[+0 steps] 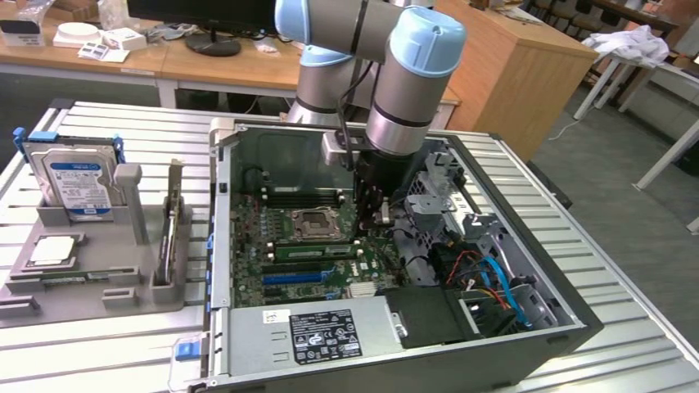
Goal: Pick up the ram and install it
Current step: 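Press down the ram until it locks into place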
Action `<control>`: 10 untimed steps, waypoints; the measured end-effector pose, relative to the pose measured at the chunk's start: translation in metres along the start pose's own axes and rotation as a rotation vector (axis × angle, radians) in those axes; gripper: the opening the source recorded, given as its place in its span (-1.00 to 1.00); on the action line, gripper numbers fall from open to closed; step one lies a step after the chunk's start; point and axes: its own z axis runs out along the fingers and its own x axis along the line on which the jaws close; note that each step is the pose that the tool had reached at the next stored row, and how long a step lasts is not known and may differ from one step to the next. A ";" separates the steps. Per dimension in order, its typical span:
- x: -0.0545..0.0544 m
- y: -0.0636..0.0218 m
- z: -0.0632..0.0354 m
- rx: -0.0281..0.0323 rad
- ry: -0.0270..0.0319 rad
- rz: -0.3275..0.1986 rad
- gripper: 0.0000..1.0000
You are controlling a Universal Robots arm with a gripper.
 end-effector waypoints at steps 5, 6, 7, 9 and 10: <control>0.000 0.0000 0.0009 -0.0001 0.0001 0.000 -0.79; 0.000 0.0000 0.0010 0.0000 0.0001 0.000 -0.79; 0.000 0.0000 0.0012 0.0000 0.0001 0.000 -0.79; 0.000 0.0000 0.0015 0.0000 0.0001 0.000 -0.79; 0.000 0.0000 0.0018 0.0000 -0.0001 0.000 -0.79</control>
